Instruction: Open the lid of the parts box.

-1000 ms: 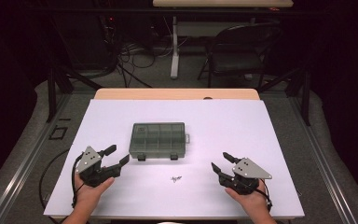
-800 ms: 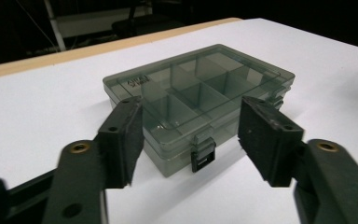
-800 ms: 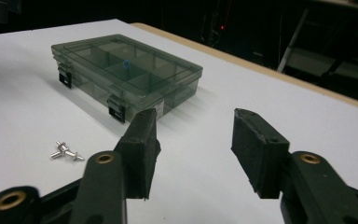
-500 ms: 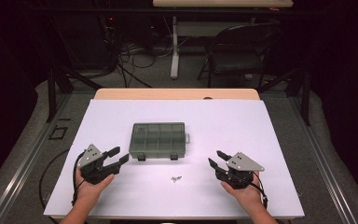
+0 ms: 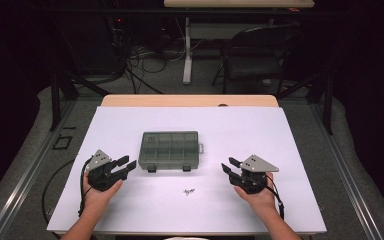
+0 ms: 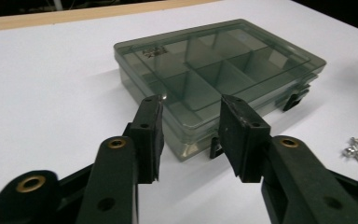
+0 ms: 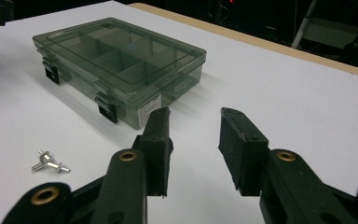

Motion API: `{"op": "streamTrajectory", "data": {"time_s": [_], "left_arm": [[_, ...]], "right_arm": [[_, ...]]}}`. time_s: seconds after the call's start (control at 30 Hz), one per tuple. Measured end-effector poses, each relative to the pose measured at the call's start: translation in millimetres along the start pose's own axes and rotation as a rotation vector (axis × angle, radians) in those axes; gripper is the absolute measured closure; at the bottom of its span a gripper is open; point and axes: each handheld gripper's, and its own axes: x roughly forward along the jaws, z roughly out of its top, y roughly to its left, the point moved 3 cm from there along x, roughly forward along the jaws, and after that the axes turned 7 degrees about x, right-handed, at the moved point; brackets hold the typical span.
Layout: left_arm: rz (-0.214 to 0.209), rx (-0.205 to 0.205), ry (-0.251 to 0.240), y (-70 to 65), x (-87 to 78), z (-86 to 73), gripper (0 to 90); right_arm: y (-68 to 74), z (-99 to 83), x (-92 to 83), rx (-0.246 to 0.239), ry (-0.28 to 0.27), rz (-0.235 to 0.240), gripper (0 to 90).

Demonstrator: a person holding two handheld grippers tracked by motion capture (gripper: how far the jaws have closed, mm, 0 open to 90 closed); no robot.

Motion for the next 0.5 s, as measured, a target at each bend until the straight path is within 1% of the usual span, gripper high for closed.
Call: {"op": "streamTrajectory", "data": {"time_s": [0.03, 0.07, 0.1, 0.17, 0.2, 0.23, 0.37, 0.43, 0.5], "left_arm": [[0.003, -0.01, 0.004, 1.2, 0.1, -0.1, 61.3], [0.004, -0.019, 0.007, 3.0, 0.8, -0.2, 63.4], [-0.003, -0.02, 0.011, 4.7, 1.6, -0.5, 66.5], [0.0, -0.039, 0.017, 7.4, 3.1, -1.1, 67.6], [-0.005, -0.043, 0.022, 8.7, 3.3, -1.4, 69.4], [-0.006, -0.052, 0.026, 10.4, 3.5, -1.7, 71.0], [-0.003, -0.056, 0.039, 13.5, 5.5, -1.1, 78.8], [-0.014, -0.052, 0.048, 14.9, 8.1, 0.2, 81.5], [-0.013, -0.054, 0.06, 16.8, 10.8, 1.2, 84.3]], "right_arm": [[-0.2, 1.0, 2.0, 0.003, 0.003, 0.0, 64.1], [-0.4, 1.8, 4.0, 0.005, 0.007, 0.002, 64.8], [-0.5, 3.5, 8.8, 0.011, 0.012, 0.008, 67.6], [-0.6, 4.2, 10.4, 0.012, 0.015, 0.008, 68.4], [-0.2, 5.6, 13.1, 0.011, 0.019, 0.012, 71.1], [0.0, 6.4, 14.7, 0.008, 0.02, 0.014, 72.1], [3.0, 8.9, 25.8, -0.004, 0.044, 0.024, 75.5], [4.9, 9.1, 32.1, -0.01, 0.059, 0.029, 77.9], [7.1, 9.5, 37.3, -0.018, 0.072, 0.03, 79.7]]}}
